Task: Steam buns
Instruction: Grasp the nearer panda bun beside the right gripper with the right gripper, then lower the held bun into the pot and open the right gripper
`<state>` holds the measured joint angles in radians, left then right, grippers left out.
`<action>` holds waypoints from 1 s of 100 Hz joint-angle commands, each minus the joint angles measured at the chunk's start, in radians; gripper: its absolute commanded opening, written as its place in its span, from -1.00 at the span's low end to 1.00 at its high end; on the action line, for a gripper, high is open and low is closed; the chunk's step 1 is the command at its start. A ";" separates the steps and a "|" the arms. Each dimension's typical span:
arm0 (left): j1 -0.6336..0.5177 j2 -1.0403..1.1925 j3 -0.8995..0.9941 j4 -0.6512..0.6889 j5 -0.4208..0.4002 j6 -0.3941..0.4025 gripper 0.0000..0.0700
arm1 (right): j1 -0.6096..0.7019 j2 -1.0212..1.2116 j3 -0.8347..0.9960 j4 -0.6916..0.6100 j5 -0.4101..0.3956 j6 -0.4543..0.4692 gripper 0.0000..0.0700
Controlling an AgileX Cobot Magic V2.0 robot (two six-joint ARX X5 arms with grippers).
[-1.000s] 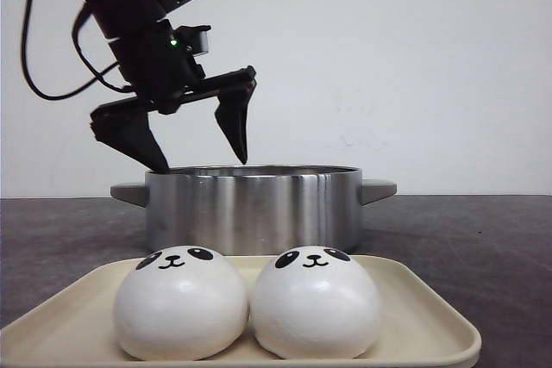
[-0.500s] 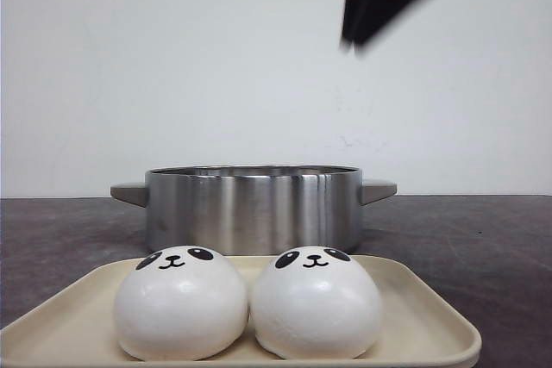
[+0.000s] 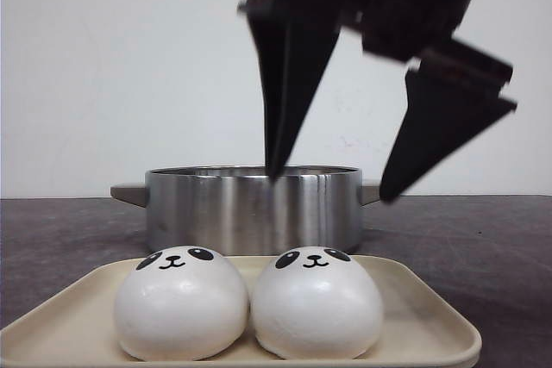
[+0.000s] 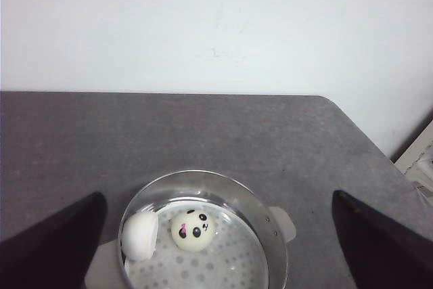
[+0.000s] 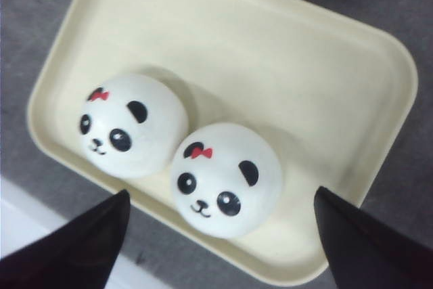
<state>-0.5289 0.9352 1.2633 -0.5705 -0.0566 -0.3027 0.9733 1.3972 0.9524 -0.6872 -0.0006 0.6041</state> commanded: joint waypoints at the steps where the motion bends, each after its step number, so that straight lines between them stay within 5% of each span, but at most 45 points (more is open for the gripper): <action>1: -0.008 0.007 0.021 -0.004 -0.003 -0.004 0.92 | 0.011 0.054 0.008 0.010 0.000 0.014 0.54; 21: -0.008 0.010 0.021 -0.036 -0.003 -0.004 0.92 | 0.013 0.180 0.008 0.053 -0.034 0.019 0.41; 26: -0.008 0.010 0.021 -0.040 -0.003 -0.004 0.92 | 0.013 0.200 0.008 0.056 -0.032 0.023 0.04; 34: -0.008 0.010 0.021 -0.043 -0.003 -0.004 0.92 | 0.013 0.216 0.008 0.063 -0.014 0.021 -1.00; 67: -0.008 0.010 0.021 -0.044 -0.004 0.002 0.92 | 0.020 0.039 0.130 0.089 0.037 -0.019 -0.97; 86: -0.008 0.022 0.021 -0.037 -0.005 0.004 0.92 | -0.005 -0.029 0.370 0.119 0.168 -0.187 -0.98; 100: -0.008 0.043 0.021 -0.036 -0.004 0.003 0.92 | -0.077 -0.002 0.479 0.128 0.186 -0.289 -0.98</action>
<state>-0.5289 0.9630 1.2633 -0.6170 -0.0566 -0.3031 0.9192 1.3525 1.3983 -0.5598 0.1791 0.4118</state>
